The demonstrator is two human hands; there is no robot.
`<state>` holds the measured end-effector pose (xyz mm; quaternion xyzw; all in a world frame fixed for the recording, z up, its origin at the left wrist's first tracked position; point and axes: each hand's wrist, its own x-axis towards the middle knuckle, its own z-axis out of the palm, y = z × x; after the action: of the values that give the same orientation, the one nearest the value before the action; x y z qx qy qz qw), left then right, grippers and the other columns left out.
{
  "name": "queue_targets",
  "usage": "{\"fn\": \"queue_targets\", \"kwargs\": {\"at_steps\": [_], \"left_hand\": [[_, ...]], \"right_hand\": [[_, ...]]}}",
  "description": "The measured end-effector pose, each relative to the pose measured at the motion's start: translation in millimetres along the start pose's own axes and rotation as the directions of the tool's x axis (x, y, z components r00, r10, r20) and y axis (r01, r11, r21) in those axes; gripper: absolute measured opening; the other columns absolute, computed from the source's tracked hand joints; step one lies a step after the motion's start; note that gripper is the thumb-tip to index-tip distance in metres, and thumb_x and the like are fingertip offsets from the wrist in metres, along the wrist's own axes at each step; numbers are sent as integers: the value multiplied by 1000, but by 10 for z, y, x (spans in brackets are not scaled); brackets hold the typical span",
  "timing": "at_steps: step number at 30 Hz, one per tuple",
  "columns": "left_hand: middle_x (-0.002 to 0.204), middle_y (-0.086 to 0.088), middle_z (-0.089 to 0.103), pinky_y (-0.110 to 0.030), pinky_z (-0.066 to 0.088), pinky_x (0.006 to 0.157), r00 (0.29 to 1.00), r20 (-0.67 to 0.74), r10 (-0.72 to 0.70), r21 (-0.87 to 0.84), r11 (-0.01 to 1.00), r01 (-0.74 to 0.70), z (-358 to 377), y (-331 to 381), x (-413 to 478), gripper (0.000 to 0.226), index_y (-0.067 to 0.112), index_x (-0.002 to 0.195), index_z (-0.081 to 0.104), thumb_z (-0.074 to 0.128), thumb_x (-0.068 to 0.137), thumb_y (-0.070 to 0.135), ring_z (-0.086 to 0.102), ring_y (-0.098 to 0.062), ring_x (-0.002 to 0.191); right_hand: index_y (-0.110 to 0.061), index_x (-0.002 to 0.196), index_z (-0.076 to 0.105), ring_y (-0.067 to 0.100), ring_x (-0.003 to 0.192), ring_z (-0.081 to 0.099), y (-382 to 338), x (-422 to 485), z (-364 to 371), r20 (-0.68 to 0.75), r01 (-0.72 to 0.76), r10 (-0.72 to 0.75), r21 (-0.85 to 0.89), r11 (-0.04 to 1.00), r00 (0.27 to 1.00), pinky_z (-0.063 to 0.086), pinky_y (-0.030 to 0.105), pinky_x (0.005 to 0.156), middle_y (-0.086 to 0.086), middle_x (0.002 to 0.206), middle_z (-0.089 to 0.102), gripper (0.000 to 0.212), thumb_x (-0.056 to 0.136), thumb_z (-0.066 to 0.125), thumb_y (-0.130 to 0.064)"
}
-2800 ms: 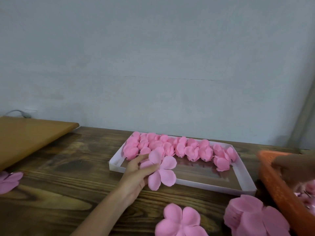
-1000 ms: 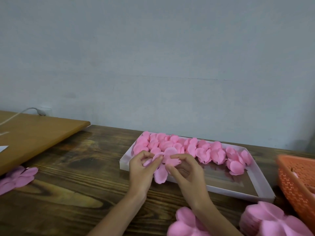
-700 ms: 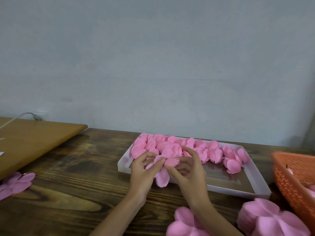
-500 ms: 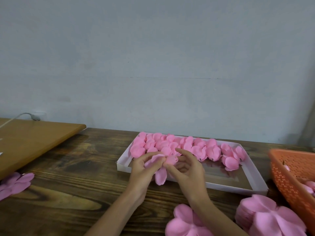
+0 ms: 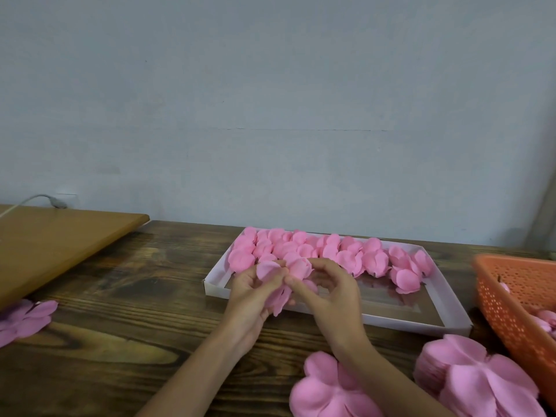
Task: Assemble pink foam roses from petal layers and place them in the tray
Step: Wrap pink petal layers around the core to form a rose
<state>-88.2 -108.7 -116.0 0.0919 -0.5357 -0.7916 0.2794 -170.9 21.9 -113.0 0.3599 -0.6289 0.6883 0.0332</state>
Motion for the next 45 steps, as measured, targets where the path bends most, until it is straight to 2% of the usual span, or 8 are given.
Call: {"fn": "queue_targets", "kwargs": {"at_steps": [4,14,20,25,30,36,41,45], "left_hand": [[112,-18,78,-33,62,64,1000,-8,27,15,1000,-27,-7,2,4,34,18,104,82,87,74,32,77,-26,91],[99,-13,81,-54,59,92,965,-175,193,235,961,-149,-75,-18,56,22,14,100,81,82,86,31,76,-35,101],[87,-4,80,-19,55,70,944,-127,304,352,904,-244,-40,-34,48,7,21,86,84,81,89,16,75,-13,85],[87,-7,80,-32,58,72,948,-82,307,293,917,-272,-19,-26,34,30,18,89,85,84,74,44,73,-20,86],[83,-1,79,-20,55,69,945,-42,324,298,907,-298,-7,-33,26,24,22,88,85,83,75,42,72,-9,81],[99,-7,81,-26,59,76,951,-7,311,304,906,-294,5,9,2,26,23,98,86,80,81,41,77,-26,100],[105,-22,78,-63,51,104,968,-3,252,246,938,-243,26,30,-25,50,6,102,82,72,85,51,70,-44,111],[109,-26,74,-69,47,105,959,18,282,243,929,-278,52,61,-46,45,1,102,80,72,87,43,66,-47,113]], "right_hand": [[-23,103,77,13,90,73,-4,22,-13,21,10,-11,15,1000,1000,57,21,77,-7,97,78,31,76,91,-30],[-20,99,77,23,95,77,-30,78,-80,93,-30,17,142,989,996,62,51,88,2,97,79,27,75,89,-26],[-27,92,79,20,90,78,-60,37,-41,175,-20,1,107,994,985,64,47,79,-1,94,80,24,71,89,-33],[-28,91,79,16,90,77,-27,73,-72,147,-38,28,65,997,989,63,38,81,-5,97,78,26,71,94,-20],[-28,88,80,12,90,76,-54,77,-81,145,-15,5,71,997,989,59,22,72,-13,104,77,25,72,93,-13],[-23,93,78,13,89,76,-106,60,-94,136,-8,1,48,999,991,61,26,73,-12,101,79,26,73,93,-18],[-22,89,78,15,85,76,-176,65,-92,99,27,-31,39,999,995,63,31,75,-8,91,79,24,72,94,-18],[-23,86,78,10,81,74,-211,83,-98,70,48,-49,21,999,996,60,23,73,-11,83,78,24,70,94,-14]]}}
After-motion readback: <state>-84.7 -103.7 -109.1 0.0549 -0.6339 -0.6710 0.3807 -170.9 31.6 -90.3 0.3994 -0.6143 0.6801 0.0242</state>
